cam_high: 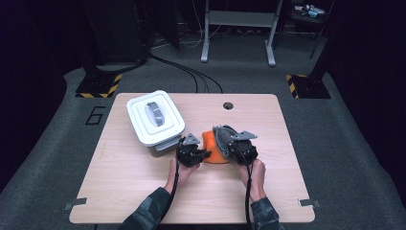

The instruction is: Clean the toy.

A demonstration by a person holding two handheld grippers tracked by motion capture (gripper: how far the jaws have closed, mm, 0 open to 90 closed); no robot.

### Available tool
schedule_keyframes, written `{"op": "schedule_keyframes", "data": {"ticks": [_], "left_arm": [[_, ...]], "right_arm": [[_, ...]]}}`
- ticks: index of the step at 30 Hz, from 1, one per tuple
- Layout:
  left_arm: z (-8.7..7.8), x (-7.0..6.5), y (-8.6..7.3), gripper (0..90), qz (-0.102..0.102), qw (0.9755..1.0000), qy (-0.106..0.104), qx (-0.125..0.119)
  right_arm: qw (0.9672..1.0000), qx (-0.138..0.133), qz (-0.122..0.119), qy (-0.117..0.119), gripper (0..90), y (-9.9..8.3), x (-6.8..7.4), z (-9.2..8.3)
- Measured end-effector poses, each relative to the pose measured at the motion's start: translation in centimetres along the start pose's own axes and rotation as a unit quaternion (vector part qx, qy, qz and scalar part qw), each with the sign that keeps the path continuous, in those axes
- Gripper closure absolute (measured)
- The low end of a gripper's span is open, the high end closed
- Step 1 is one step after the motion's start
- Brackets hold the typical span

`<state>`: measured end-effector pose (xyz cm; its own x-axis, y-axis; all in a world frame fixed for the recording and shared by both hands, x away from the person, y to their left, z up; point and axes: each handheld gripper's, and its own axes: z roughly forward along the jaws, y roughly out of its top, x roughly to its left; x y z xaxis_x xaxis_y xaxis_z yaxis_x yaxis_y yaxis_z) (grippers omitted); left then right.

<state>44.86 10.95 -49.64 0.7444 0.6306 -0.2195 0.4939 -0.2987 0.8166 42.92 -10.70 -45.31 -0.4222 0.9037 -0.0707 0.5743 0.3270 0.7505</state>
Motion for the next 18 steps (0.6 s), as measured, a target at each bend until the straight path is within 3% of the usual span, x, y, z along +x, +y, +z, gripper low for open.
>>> {"op": "schedule_keyframes", "data": {"ticks": [6, 10, 13, 18], "left_arm": [[0.2, -0.1, 0.1, 83.1, 0.000, 1.0000, -0.001, -0.003], [0.3, -0.3, 0.2, 81.1, 0.012, 0.9999, 0.008, -0.001], [0.0, -0.4, 0.3, 70.7, 0.017, 0.9998, 0.009, -0.009], [-0.3, -1.4, 0.1, 46.4, 0.071, 0.9968, 0.036, 0.004]], "right_arm": [[0.9990, 0.022, 0.030, -0.026, 75.0, -1.4, -2.8, 0.9], [0.9984, 0.026, 0.047, -0.016, 74.9, -2.0, -3.6, 1.2], [0.9985, 0.026, 0.043, -0.019, 74.9, -1.9, -3.5, 1.1], [0.9984, 0.025, 0.046, -0.020, 74.8, -1.8, -3.5, 1.0]]}}
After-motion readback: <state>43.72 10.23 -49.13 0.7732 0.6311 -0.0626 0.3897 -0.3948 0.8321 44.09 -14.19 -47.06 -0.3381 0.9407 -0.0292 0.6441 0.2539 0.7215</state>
